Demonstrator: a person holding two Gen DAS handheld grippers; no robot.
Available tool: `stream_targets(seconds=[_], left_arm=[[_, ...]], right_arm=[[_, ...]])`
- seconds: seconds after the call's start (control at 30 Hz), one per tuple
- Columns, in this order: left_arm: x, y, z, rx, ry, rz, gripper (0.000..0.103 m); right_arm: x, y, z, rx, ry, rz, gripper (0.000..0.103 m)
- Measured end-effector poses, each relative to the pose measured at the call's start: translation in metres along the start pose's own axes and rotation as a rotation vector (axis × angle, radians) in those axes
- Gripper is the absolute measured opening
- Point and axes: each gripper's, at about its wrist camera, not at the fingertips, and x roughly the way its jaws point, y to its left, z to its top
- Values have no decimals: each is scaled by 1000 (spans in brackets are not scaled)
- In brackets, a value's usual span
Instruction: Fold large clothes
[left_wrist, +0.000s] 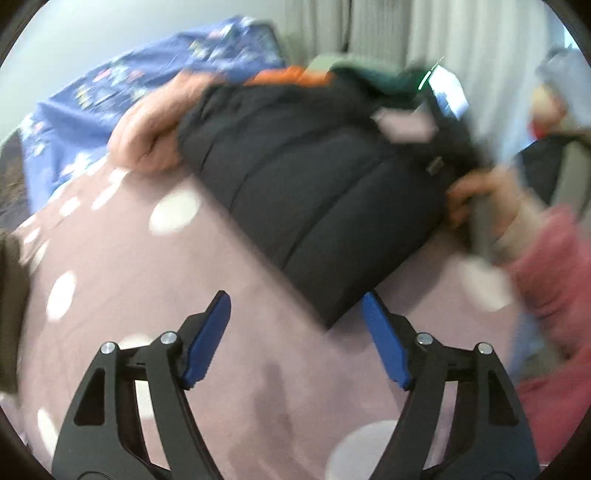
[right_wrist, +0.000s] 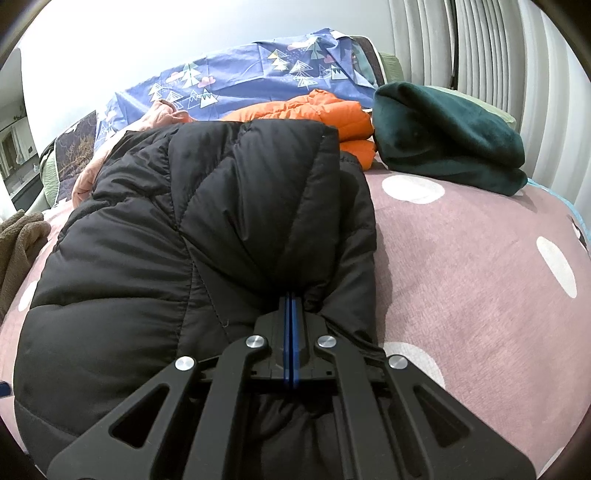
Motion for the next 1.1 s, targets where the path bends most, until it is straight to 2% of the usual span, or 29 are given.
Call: stream_targets(seconds=[0.1, 0.13, 0.17, 0.23, 0.3, 0.33, 0.37, 0.4, 0.47, 0.57, 0.63, 0.67, 0.77, 0.8, 0.87, 0.9, 1.0, 1.1], left_arm=[[-11, 10, 35, -10, -109, 25, 63], [-6, 16, 52, -15, -153, 41, 54], [0, 21, 63, -27, -172, 41, 48], [28, 38, 90, -92, -181, 0, 42], [62, 49, 105, -141, -140, -10, 42], [92, 57, 107, -180, -74, -3, 42], [113, 62, 105, -194, -28, -7, 44], [129, 61, 100, -187, -18, -11, 44], [131, 49, 92, -130, -50, 35, 45], [122, 35, 97, -61, -35, 90, 44], [110, 30, 108, -35, -49, 61, 46], [101, 30, 118, -28, -86, 34, 49], [97, 29, 149, -7, -153, 49, 55], [106, 31, 159, 0, -140, 49, 56], [149, 30, 164, 35, -22, 60, 63], [165, 29, 159, 48, 17, 69, 64], [172, 24, 148, 43, 6, 64, 63], [174, 22, 148, 50, 16, 66, 63]], right_arm=[[0, 0, 0, -2, 0, 0, 1], [0, 0, 0, -2, 0, 1, 1], [0, 0, 0, 0, 0, 3, 1], [0, 0, 0, 3, 0, 7, 1], [0, -1, 0, 6, 1, 10, 1], [0, -1, 0, 6, 1, 12, 1], [0, -1, 0, 8, 1, 12, 1], [0, -2, 1, 11, 2, 12, 1], [0, -4, 2, 16, 10, 27, 1], [-4, -2, 8, -32, 43, 40, 2], [-10, 7, 19, -131, 83, 25, 4], [-12, 10, 23, -159, 98, 21, 5], [-12, 13, 32, -175, 142, 27, 5], [-11, 11, 35, -163, 156, 43, 5], [-12, 4, 41, -118, 169, 70, 5], [-15, -2, 46, -77, 163, 78, 5], [-37, -18, 69, 62, 79, 172, 5], [-48, -11, 98, 85, 18, 237, 5]])
